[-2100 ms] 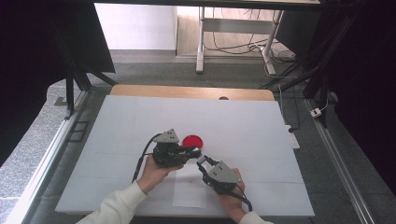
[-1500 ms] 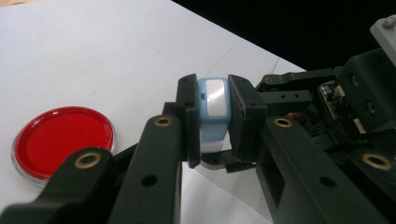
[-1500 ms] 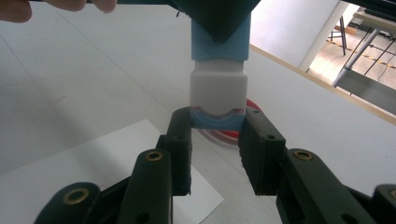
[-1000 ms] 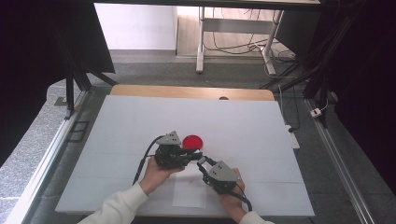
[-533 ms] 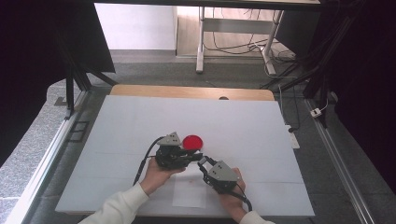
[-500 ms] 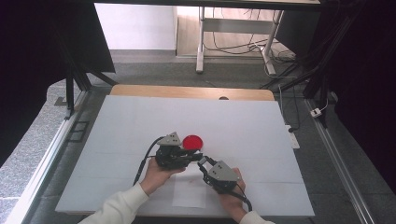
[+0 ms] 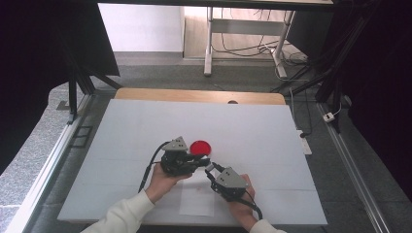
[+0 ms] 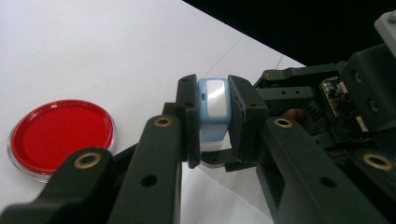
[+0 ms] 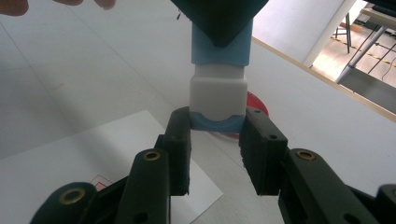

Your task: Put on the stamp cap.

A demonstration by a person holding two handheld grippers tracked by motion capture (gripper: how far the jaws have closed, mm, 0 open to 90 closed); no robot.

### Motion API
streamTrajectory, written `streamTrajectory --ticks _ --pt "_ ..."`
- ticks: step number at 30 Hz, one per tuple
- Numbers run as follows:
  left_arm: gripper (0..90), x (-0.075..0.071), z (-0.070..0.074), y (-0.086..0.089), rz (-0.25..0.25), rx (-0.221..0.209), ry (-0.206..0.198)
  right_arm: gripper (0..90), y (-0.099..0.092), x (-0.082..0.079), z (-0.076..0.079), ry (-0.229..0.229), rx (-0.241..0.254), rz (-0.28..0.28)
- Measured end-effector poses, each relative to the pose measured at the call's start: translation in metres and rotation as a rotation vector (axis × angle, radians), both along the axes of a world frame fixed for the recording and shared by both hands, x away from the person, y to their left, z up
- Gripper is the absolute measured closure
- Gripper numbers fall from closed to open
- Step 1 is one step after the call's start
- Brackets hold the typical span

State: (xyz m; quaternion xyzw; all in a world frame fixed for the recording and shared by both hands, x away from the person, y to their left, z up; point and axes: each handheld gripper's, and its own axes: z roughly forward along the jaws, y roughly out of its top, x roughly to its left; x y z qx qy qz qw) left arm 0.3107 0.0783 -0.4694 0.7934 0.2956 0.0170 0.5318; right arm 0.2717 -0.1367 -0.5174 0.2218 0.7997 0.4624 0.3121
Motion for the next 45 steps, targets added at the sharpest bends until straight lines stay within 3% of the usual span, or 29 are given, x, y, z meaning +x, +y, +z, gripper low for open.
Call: streamTrajectory --ticks 11,20,33,37,45 --pt "75.5 0.001 0.002 0.003 0.001 -0.003 -0.006 56.3 -0.002 0.003 -0.001 0.039 0.009 0.003" --pt "75.5 0.0 0.004 0.007 0.011 0.008 -0.024 50.3 -0.015 0.01 0.001 0.107 0.04 0.009" --pt "75.4 -0.001 0.01 0.016 0.029 0.022 -0.057 46.1 -0.06 0.018 0.009 0.171 0.069 -0.048" --pt "75.3 -0.001 0.012 0.019 0.039 0.024 -0.066 45.7 -0.075 0.019 0.01 0.189 0.054 -0.063" --pt "75.2 -0.001 0.015 0.027 0.05 0.018 -0.077 45.1 -0.116 0.018 0.016 0.194 0.092 -0.119"
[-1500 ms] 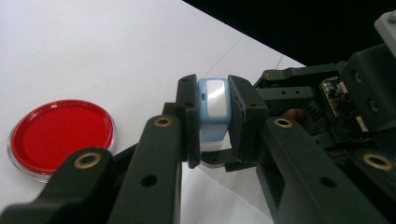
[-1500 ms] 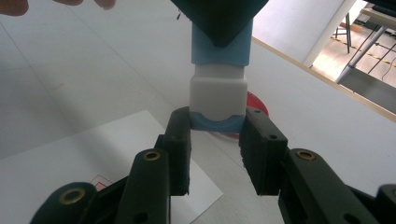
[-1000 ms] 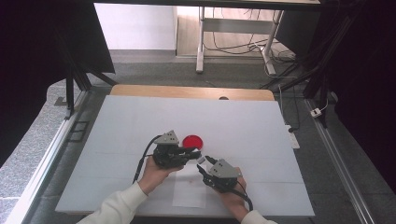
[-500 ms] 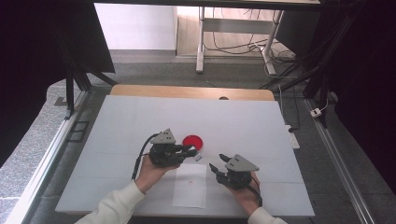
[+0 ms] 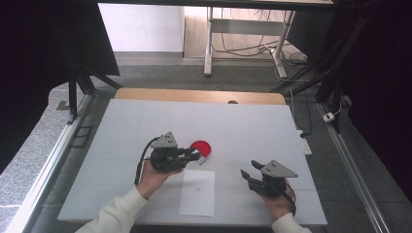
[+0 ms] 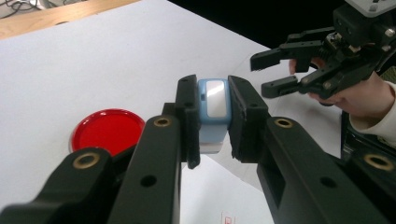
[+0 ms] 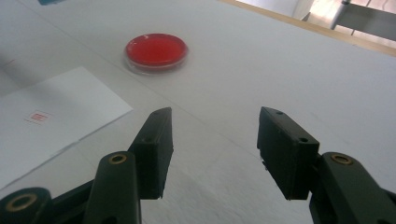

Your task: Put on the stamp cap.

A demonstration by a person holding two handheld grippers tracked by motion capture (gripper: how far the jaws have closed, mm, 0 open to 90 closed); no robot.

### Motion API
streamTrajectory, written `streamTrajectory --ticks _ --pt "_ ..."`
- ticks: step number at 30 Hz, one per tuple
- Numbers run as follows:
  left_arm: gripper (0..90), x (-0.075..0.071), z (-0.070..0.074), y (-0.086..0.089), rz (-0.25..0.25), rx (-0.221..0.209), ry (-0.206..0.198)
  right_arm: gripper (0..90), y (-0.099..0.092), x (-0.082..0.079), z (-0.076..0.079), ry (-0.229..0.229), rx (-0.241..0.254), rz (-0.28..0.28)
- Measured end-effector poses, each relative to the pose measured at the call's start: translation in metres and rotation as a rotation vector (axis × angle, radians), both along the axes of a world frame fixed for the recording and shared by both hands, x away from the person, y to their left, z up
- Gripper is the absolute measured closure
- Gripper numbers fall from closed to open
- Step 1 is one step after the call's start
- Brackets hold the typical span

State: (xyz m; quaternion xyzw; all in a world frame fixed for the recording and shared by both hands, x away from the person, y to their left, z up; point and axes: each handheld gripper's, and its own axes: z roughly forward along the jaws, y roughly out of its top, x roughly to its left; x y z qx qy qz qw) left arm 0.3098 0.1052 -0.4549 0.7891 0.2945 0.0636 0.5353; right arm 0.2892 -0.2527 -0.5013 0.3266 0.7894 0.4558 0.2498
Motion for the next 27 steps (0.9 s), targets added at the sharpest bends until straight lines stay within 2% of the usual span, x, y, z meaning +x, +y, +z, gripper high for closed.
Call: streamTrajectory --ticks 4,9,18,27 --pt "75.1 0.0 0.004 0.004 0.004 -0.006 -0.008 44.8 -0.014 -0.002 0.003 -0.011 0.016 -0.021" --pt "75.0 0.002 0.008 0.011 0.01 -0.014 -0.018 44.7 -0.025 -0.004 0.0 -0.006 0.006 -0.036" --pt "74.9 0.005 0.012 0.019 0.02 -0.017 -0.016 44.3 -0.024 -0.003 0.0 -0.01 -0.011 -0.026" --pt "74.8 0.008 0.013 0.023 0.034 0.001 -0.024 44.0 -0.022 -0.003 -0.001 -0.01 -0.025 -0.021"
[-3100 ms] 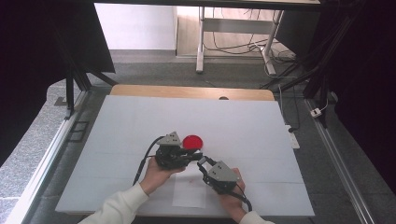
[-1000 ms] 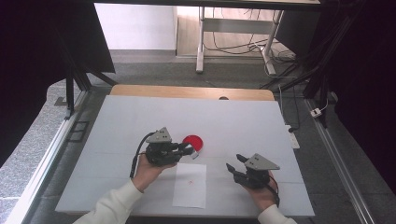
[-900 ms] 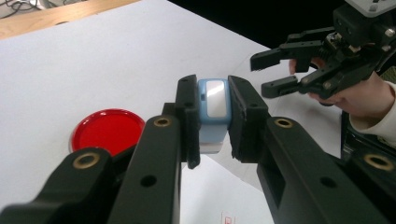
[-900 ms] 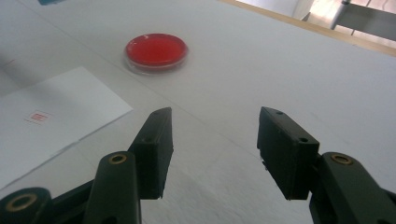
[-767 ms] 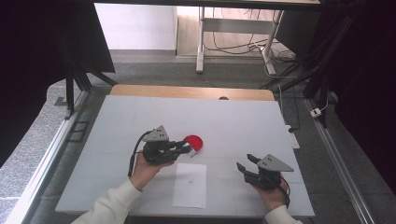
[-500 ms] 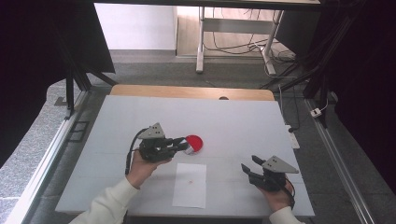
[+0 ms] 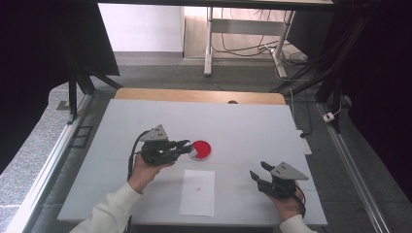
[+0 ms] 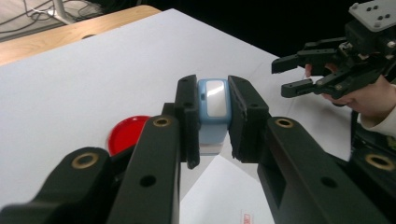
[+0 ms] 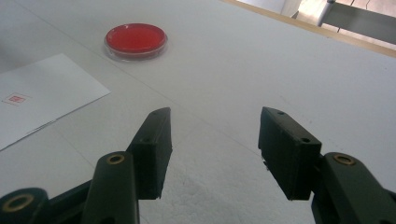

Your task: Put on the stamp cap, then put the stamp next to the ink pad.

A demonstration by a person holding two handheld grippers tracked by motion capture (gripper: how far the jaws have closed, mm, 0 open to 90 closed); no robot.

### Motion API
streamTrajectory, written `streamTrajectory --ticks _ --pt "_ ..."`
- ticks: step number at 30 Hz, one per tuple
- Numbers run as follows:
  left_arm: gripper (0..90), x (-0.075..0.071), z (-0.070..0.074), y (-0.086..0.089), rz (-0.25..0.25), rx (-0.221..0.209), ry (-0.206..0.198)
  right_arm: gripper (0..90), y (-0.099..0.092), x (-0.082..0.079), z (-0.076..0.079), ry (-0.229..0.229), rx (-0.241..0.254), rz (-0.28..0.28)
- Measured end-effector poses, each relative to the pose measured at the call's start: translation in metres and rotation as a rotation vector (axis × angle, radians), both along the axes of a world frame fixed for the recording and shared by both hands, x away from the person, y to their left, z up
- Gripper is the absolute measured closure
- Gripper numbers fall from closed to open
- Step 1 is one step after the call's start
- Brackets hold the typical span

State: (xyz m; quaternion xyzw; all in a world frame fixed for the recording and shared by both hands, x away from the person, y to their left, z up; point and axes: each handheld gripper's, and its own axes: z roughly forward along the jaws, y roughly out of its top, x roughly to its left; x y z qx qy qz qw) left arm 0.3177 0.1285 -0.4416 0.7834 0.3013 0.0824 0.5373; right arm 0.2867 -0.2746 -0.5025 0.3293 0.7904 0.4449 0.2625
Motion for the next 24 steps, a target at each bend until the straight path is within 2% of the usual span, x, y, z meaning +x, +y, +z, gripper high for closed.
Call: streamTrajectory --ticks 11,24 --pt "74.6 0.005 0.0 0.007 0.037 0.019 -0.012 44.0 0.0 0.0 0.0 -0.003 -0.003 -0.002" --pt "74.6 0.019 -0.007 0.008 0.069 0.05 0.005 44.0 0.001 0.001 0.0 -0.002 -0.012 -0.004"
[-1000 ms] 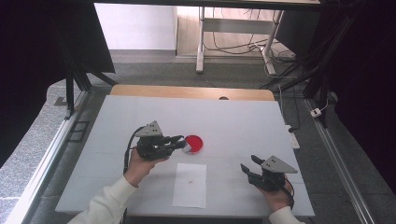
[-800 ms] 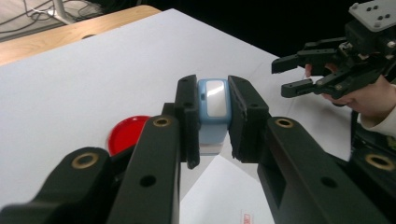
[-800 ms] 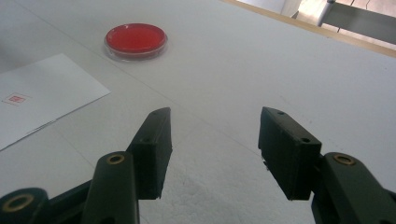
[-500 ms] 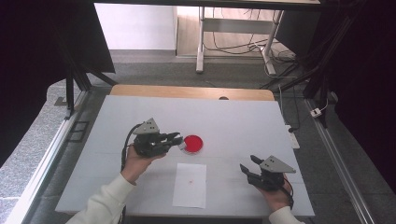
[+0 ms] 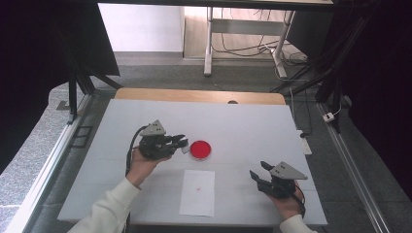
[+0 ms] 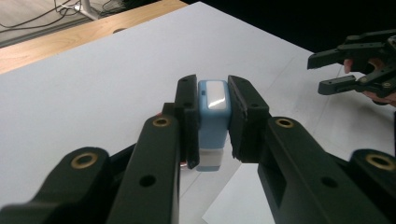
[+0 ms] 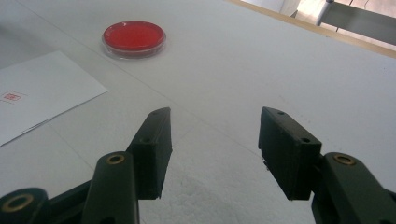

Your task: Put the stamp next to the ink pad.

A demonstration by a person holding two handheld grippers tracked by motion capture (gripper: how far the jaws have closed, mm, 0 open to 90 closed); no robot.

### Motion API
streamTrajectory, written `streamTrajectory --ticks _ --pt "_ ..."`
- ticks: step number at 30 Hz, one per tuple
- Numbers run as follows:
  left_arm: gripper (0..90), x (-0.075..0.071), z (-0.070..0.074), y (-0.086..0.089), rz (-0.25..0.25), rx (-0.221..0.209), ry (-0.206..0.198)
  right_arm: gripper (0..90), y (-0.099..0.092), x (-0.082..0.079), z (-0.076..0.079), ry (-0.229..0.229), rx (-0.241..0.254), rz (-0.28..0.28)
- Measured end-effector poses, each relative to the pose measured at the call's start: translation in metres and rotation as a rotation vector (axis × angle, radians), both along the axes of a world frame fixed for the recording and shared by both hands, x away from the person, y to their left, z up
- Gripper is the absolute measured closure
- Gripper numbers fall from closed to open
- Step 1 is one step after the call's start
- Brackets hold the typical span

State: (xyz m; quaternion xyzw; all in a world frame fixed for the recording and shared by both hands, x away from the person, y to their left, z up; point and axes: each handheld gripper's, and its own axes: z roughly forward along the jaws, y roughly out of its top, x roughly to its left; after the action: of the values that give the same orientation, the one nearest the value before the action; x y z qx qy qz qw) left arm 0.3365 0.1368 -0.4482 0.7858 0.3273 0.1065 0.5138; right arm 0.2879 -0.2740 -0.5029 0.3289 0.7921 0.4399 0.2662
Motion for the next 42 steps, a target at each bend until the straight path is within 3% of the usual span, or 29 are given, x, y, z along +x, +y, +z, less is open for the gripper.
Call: streamTrajectory --ticks 18,28,42 --pt "74.7 0.029 -0.027 0.0 0.08 0.073 0.016 43.8 0.002 0.001 -0.002 0.005 -0.014 0.002" --pt "74.8 0.049 -0.047 0.001 0.126 0.076 0.045 43.8 0.002 0.002 -0.003 0.006 -0.015 0.002" --pt "74.8 0.059 -0.062 -0.004 0.14 0.113 0.06 43.7 0.002 0.002 -0.003 0.01 -0.019 0.003"
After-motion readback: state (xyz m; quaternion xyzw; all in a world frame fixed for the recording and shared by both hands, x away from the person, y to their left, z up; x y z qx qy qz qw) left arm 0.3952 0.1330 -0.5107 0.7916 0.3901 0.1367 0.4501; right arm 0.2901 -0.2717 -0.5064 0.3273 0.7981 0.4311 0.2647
